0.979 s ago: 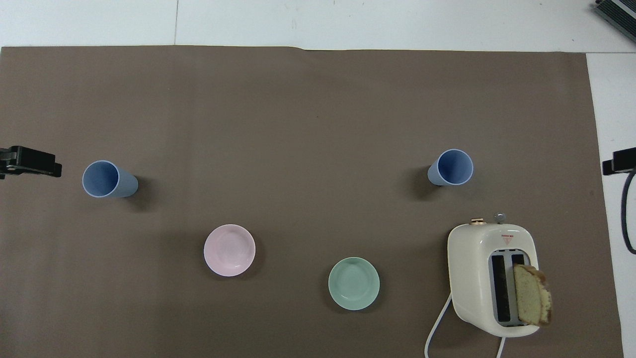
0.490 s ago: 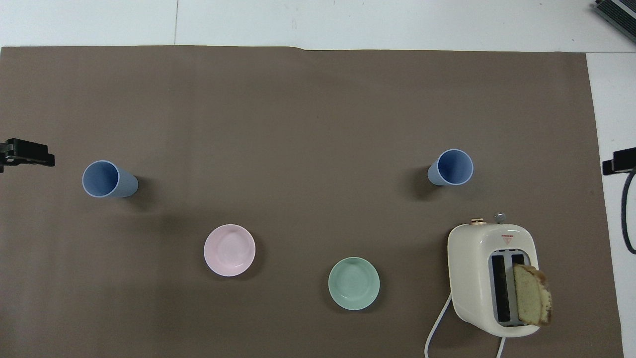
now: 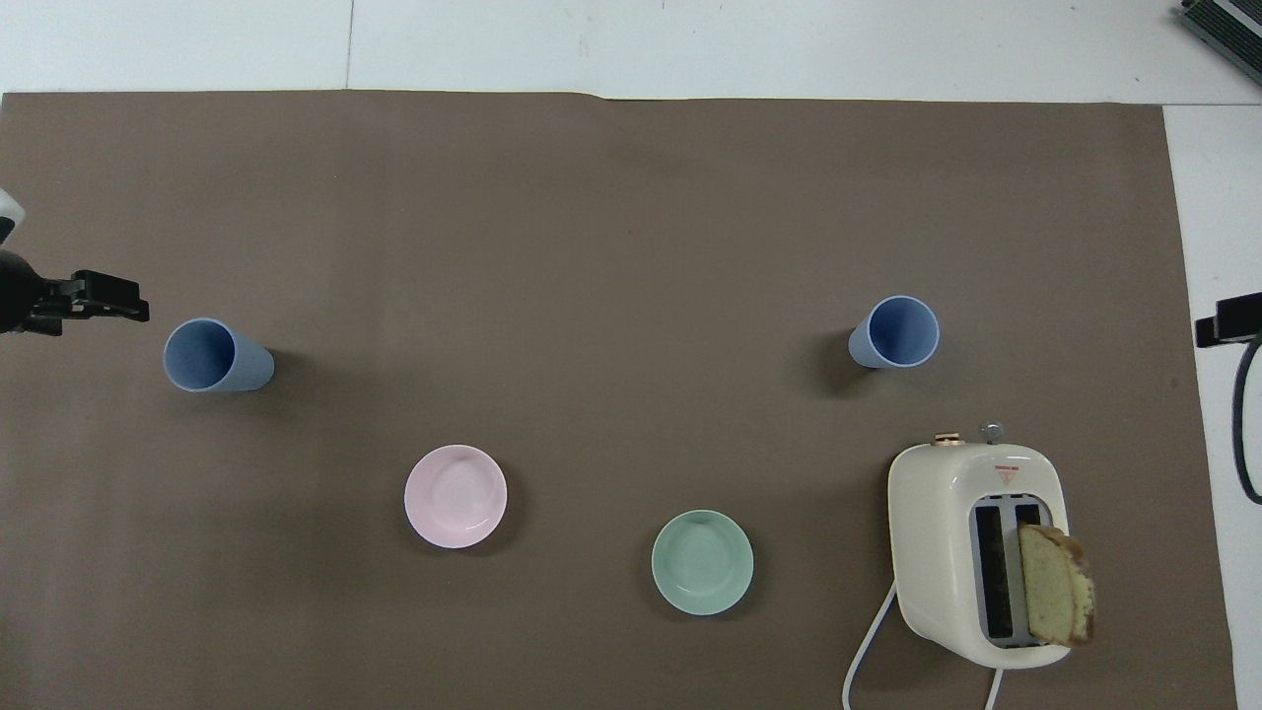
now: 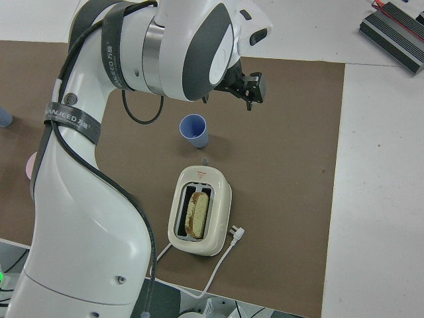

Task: Stack blue cups with both arms
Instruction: 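Reach the left gripper to the blue cup nearest it and grasp it, then carry the blue cup with the left gripper toward the table center and set it down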

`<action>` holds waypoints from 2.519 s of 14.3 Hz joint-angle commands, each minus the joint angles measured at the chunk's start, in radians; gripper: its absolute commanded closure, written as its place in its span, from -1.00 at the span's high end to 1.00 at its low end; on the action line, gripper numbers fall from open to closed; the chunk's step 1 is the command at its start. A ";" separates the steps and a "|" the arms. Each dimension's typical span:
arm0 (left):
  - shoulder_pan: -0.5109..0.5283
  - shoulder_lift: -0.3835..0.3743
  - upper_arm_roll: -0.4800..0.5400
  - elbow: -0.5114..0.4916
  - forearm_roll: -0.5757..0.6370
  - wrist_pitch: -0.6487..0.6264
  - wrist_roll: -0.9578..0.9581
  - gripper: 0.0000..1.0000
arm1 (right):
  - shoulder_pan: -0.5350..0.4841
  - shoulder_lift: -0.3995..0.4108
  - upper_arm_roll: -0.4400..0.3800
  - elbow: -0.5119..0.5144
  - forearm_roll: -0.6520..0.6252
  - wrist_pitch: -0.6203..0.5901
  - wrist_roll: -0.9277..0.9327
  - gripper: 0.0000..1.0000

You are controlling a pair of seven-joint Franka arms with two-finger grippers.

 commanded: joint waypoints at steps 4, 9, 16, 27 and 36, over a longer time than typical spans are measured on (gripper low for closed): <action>-0.002 -0.011 -0.011 -0.122 0.010 0.097 -0.081 1.00 | -0.002 -0.011 0.002 -0.010 -0.015 -0.003 0.016 1.00; -0.006 -0.010 -0.013 -0.152 0.010 0.128 -0.106 0.45 | -0.002 -0.011 0.002 -0.010 -0.015 -0.003 0.016 1.00; -0.005 0.001 -0.017 -0.130 -0.001 0.113 -0.103 -1.00 | -0.002 -0.012 0.002 -0.010 -0.017 -0.003 0.016 1.00; -0.211 -0.016 -0.025 0.034 -0.114 0.004 -0.426 -1.00 | -0.002 -0.012 0.002 -0.010 -0.015 -0.003 0.018 1.00; -0.578 0.042 -0.023 -0.009 -0.116 0.173 -0.827 -1.00 | -0.002 -0.012 0.002 -0.010 -0.015 -0.003 0.016 1.00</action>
